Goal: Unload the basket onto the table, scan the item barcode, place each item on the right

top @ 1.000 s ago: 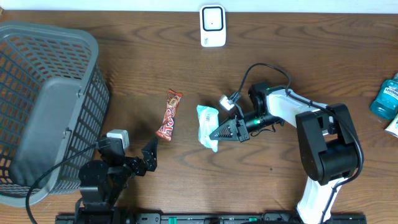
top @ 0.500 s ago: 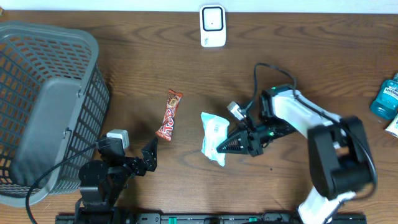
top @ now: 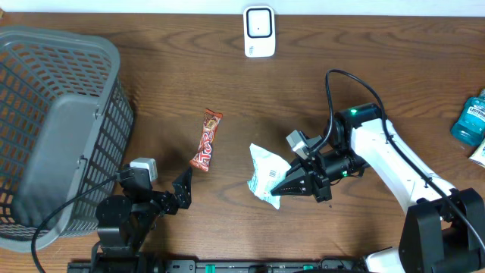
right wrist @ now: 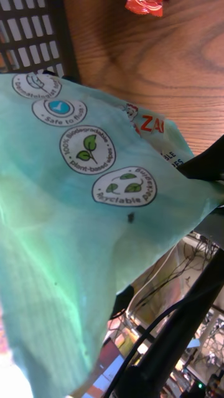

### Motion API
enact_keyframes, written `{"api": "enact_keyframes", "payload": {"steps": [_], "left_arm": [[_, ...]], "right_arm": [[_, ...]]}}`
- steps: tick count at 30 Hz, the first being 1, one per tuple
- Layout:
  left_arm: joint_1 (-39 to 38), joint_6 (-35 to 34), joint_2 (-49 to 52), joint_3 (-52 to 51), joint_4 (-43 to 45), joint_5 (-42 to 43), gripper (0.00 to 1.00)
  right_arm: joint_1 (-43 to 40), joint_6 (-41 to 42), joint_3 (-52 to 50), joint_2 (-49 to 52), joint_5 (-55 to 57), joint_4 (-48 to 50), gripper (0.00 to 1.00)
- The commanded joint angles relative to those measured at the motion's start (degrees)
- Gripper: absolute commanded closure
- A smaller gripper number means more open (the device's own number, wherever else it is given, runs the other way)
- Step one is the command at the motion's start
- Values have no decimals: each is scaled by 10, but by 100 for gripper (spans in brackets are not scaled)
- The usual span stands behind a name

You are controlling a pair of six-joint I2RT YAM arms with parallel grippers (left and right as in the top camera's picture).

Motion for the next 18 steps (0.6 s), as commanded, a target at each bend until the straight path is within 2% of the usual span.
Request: {"api": "enact_keyframes", "payload": {"steps": [1, 9, 12, 17, 18], "left_arm": [[-1, 5, -2, 2, 0, 5, 1], [-1, 5, -2, 2, 0, 5, 0], [-1, 5, -2, 2, 0, 5, 1], [-1, 5, -2, 2, 0, 5, 1], [-1, 5, -2, 2, 0, 5, 1]], "right_arm": [[6, 27, -1, -10, -14, 0, 99], [6, 46, -1, -9, -1, 6, 99], [6, 101, -1, -9, 12, 45, 99], [6, 233, -1, -9, 20, 164, 99], [6, 281, -1, -9, 34, 202, 99]]}}
